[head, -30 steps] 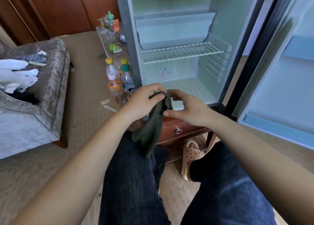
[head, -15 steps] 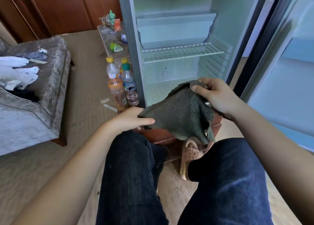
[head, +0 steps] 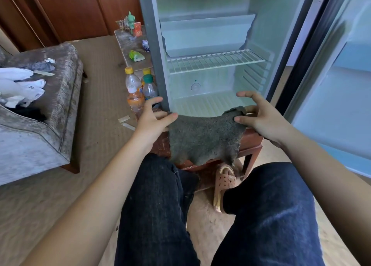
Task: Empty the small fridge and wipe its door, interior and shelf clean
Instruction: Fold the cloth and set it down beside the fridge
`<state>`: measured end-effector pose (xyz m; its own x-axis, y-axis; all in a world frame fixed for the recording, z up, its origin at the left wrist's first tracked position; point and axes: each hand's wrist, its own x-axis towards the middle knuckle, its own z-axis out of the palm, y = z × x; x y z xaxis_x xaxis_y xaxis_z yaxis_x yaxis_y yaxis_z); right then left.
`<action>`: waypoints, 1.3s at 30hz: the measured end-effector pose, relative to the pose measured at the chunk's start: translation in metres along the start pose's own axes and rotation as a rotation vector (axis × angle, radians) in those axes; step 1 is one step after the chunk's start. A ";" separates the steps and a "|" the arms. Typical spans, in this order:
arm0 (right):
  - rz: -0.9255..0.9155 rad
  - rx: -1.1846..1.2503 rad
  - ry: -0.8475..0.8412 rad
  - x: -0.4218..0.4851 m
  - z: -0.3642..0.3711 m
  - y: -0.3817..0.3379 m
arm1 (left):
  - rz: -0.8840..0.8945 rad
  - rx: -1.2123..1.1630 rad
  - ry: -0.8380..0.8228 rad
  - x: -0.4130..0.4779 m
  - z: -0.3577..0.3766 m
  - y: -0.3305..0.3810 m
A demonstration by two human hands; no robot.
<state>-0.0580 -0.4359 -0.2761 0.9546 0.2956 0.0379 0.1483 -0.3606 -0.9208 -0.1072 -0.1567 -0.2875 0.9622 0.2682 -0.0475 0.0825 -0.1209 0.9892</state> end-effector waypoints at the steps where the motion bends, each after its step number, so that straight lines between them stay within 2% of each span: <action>1: -0.033 -0.029 0.015 0.000 -0.001 0.001 | 0.051 0.039 -0.039 -0.001 -0.002 0.000; 3: -0.051 -0.093 0.094 0.001 -0.001 0.002 | 0.167 0.212 -0.077 -0.004 -0.003 0.001; 6: -0.015 -0.008 0.155 -0.001 0.001 -0.002 | 0.295 0.503 0.014 -0.003 -0.002 0.001; 8: -0.006 0.055 0.048 -0.004 0.001 -0.006 | 0.389 0.680 0.086 -0.003 -0.001 0.003; 9: -0.006 0.008 -0.026 -0.005 0.000 -0.008 | 0.427 0.742 0.119 -0.003 0.000 0.004; 11: -0.005 -0.297 -0.093 -0.004 0.000 -0.005 | 0.501 0.806 0.169 -0.003 -0.001 0.006; 13: -0.079 -0.668 0.034 -0.002 0.005 0.000 | 0.524 0.805 0.196 -0.005 -0.003 0.008; 14: -0.133 -0.714 0.126 -0.002 0.006 0.000 | 0.507 0.779 0.195 -0.004 -0.005 0.008; 15: -0.160 -0.665 0.181 -0.002 0.005 0.001 | 0.468 0.732 0.178 -0.003 -0.007 0.008; 16: -0.142 -0.504 0.181 -0.002 0.003 0.000 | 0.437 0.663 0.149 -0.002 -0.010 0.007; 19: 0.032 0.050 0.035 -0.003 0.006 -0.004 | 0.396 0.506 0.085 -0.002 -0.016 0.008; 22: 0.082 0.173 0.075 0.001 0.019 -0.006 | 0.308 0.424 0.127 -0.005 -0.014 0.008; 24: 0.136 0.256 0.120 0.001 0.026 -0.011 | 0.138 0.232 0.140 -0.006 -0.013 0.010; 26: 0.200 0.353 0.088 0.000 0.027 -0.016 | -0.061 -0.007 0.024 -0.007 -0.017 0.011; 27: 0.216 0.373 0.052 -0.001 0.026 -0.015 | -0.105 -0.058 -0.047 -0.008 -0.019 0.011; 28: 0.212 0.341 0.030 -0.002 0.025 -0.013 | -0.108 -0.049 -0.105 -0.009 -0.022 0.009; 30: 0.148 0.122 0.070 -0.005 0.025 -0.010 | -0.038 0.095 -0.156 -0.009 -0.024 0.003; 33: -0.070 -0.251 0.208 -0.005 0.030 -0.004 | 0.111 0.399 -0.047 -0.009 -0.021 -0.007; 36: -0.159 -0.239 0.231 -0.002 0.032 0.000 | 0.298 0.543 -0.035 -0.007 -0.015 -0.010; 39: -0.145 -0.257 0.094 -0.003 0.029 -0.002 | 0.333 0.661 -0.097 -0.007 -0.016 -0.009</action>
<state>-0.0683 -0.4101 -0.2860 0.9366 0.2818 0.2082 0.3337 -0.5359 -0.7755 -0.1183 -0.1424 -0.2935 0.9797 0.0352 0.1975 -0.1076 -0.7388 0.6653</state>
